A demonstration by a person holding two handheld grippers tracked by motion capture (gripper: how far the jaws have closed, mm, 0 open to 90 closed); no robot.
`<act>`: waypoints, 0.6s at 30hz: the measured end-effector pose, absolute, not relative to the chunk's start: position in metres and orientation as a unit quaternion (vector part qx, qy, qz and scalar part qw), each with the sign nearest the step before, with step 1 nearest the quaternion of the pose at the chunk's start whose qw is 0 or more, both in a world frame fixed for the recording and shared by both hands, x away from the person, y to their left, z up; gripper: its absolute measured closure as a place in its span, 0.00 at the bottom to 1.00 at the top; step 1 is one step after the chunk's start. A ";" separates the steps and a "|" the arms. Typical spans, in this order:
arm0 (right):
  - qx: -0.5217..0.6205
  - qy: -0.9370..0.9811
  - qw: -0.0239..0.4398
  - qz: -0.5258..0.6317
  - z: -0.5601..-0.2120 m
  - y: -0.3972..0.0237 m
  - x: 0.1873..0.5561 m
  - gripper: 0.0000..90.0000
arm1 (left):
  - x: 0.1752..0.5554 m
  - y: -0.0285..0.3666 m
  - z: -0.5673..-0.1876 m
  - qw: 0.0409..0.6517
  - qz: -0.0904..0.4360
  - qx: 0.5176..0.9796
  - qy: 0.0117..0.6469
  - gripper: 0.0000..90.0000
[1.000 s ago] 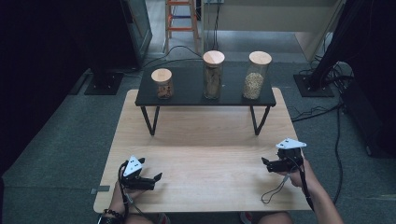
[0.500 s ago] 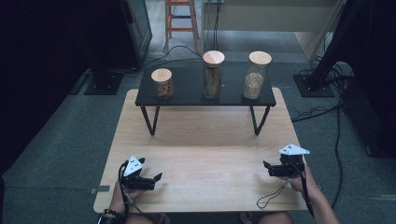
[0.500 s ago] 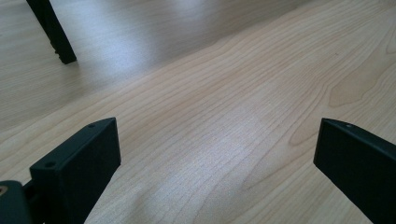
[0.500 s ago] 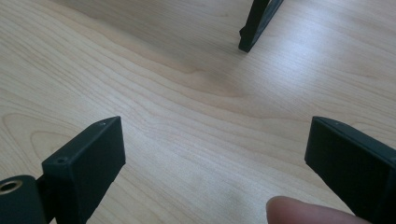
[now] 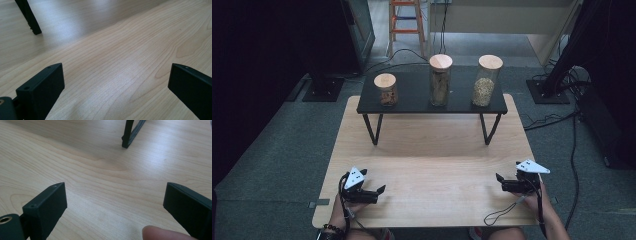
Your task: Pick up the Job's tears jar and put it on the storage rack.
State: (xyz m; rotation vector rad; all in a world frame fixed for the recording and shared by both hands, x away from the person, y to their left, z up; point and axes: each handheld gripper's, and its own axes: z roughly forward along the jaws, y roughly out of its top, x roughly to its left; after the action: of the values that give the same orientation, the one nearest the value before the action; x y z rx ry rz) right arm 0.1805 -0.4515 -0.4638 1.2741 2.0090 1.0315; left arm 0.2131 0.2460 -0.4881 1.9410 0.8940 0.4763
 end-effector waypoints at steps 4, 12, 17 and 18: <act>0.479 0.743 0.266 0.384 -0.468 -0.454 0.180 0.06 | 0.213 0.245 -0.488 0.457 0.195 0.788 0.363 0.01; 0.478 0.741 0.256 0.395 -0.482 -0.458 0.177 0.06 | 0.213 0.244 -0.487 0.454 0.196 0.788 0.366 0.01; 0.483 0.740 0.249 0.397 -0.482 -0.460 0.179 0.06 | 0.213 0.243 -0.487 0.451 0.196 0.789 0.367 0.01; 0.482 0.740 0.249 0.399 -0.482 -0.460 0.179 0.06 | 0.214 0.243 -0.487 0.451 0.196 0.789 0.368 0.01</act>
State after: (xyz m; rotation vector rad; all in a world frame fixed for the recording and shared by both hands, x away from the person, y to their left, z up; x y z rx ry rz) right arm 0.1790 -0.4605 -0.4823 1.3128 2.0152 1.0862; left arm 0.2135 0.2427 -0.4868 1.9506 0.9097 0.4853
